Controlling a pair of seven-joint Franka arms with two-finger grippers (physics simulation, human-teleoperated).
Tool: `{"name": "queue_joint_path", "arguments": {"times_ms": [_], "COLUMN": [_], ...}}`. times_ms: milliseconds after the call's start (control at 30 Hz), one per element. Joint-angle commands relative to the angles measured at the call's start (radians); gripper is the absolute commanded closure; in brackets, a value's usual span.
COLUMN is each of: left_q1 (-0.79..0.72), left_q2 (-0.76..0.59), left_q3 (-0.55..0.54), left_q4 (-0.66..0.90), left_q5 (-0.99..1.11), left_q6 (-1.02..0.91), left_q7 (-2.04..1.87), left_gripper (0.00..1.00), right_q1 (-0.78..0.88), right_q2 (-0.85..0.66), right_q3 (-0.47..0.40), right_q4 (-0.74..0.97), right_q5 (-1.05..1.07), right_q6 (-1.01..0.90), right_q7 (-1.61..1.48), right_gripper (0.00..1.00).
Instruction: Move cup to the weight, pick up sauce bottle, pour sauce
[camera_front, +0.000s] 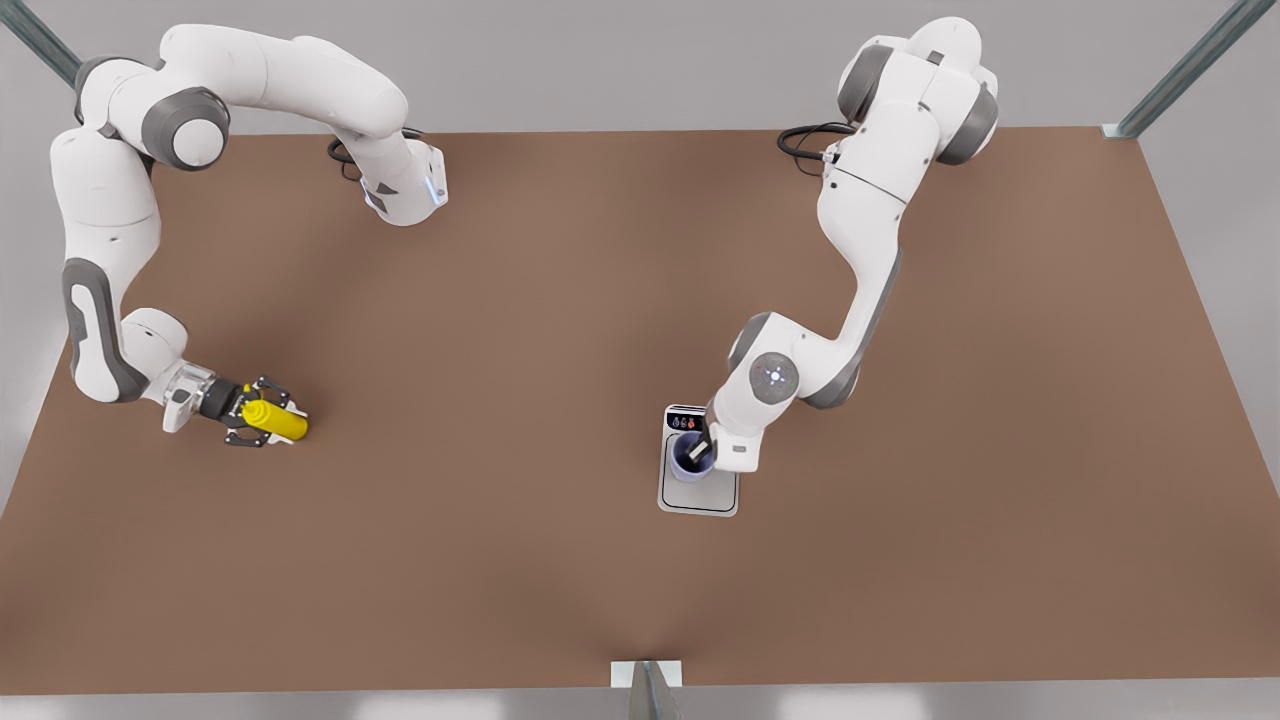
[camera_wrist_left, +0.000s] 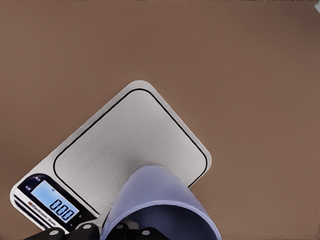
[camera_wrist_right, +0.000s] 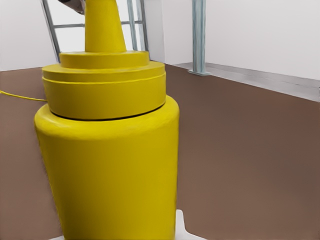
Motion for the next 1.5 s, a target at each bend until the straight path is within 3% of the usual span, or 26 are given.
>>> {"name": "queue_joint_path", "arguments": {"times_ms": [0, 67, 267, 367, 567, 667, 700, 733, 767, 800, 833, 867, 900, 1033, 1167, 1400, 1467], "left_q1": [0.000, 0.000, 0.000, 0.002, 0.002, 0.006, 0.009, 0.011, 0.023, 0.081, 0.147, 0.299, 0.367, 0.371, 0.451, 0.434, 0.434], "left_q2": [0.000, 0.000, -0.009, -0.044, -0.130, -0.359, -0.440, -0.474, -0.492, -0.497, -0.492, -0.495, -0.500, -0.506, -0.525, -0.472, -0.471], "left_q3": [0.000, 0.000, 0.003, 0.011, 0.029, 0.187, 0.289, 0.401, 0.505, 0.510, 0.455, 0.246, 0.174, 0.215, 0.165, 0.154, 0.160], "left_q4": [0.000, 0.000, 0.000, -0.003, -0.003, -0.107, -0.129, -0.124, -0.117, -0.083, -0.006, 0.103, 0.129, 0.160, 0.160, 0.195, 0.192], "left_q5": [-0.017, -0.015, -0.015, -0.015, -0.023, -0.049, -0.063, -0.063, -0.063, -0.046, -0.035, 0.133, 0.151, 0.103, 0.104, 0.106, 0.101], "left_q6": [0.000, 0.000, -0.003, -0.032, -0.110, -0.193, -0.311, -0.477, -0.575, -0.636, -0.679, -0.785, -0.830, -0.851, -0.851, -0.821, -0.825], "left_q7": [0.000, 0.000, 0.000, -0.001, -0.044, 0.103, 0.294, 0.564, 0.755, 0.903, 0.980, 0.990, 1.008, 1.056, 1.052, 1.097, 1.152], "left_gripper": [0.51, 0.43, 0.42, 0.42, 0.42, 0.41, 0.29, 0.23, 0.22, 0.22, 0.13, 0.00, 0.00, 0.00, 0.00, 0.00, 0.00], "right_q1": [0.002, 0.020, 0.199, 0.333, 0.655, 0.824, 0.870, 0.917, 0.969, 1.019, 1.068, 1.118, 1.176, 1.296, 1.384, 1.405, 1.431], "right_q2": [0.000, -0.015, -0.152, -0.241, -0.405, -0.417, -0.413, -0.407, -0.400, -0.388, -0.368, -0.339, -0.292, -0.135, -0.003, -0.011, 0.001], "right_q3": [-0.001, 0.000, -0.009, -0.010, -0.004, -0.009, -0.009, -0.009, -0.010, -0.009, -0.009, -0.009, -0.007, 0.000, -0.004, -0.001, -0.004], "right_q4": [0.006, 0.019, 0.141, 0.140, 0.052, 0.011, 0.005, 0.003, 0.005, 0.008, 0.019, 0.037, 0.083, 0.272, 0.456, 0.519, 0.546], "right_q5": [0.001, 0.000, -0.107, -0.169, -0.555, -0.683, -0.758, -0.825, -0.965, -1.101, -1.192, -1.324, -1.401, -1.496, -1.626, -1.848, -2.036], "right_q6": [-0.001, -0.006, 0.057, 0.170, 0.522, 0.673, 0.701, 0.715, 0.716, 0.716, 0.716, 0.712, 0.700, 0.474, 0.279, 0.091, 0.063], "right_q7": [0.006, 0.055, 0.379, 0.558, 1.122, 1.396, 1.511, 1.619, 1.782, 1.943, 2.034, 2.149, 2.176, 2.049, 2.045, 2.040, 2.045], "right_gripper": [0.50, 0.50, 0.49, 0.49, 0.49, 0.49, 0.49, 0.49, 0.49, 0.49, 0.49, 0.49, 0.49, 0.49, 0.49, 0.49, 0.49]}}
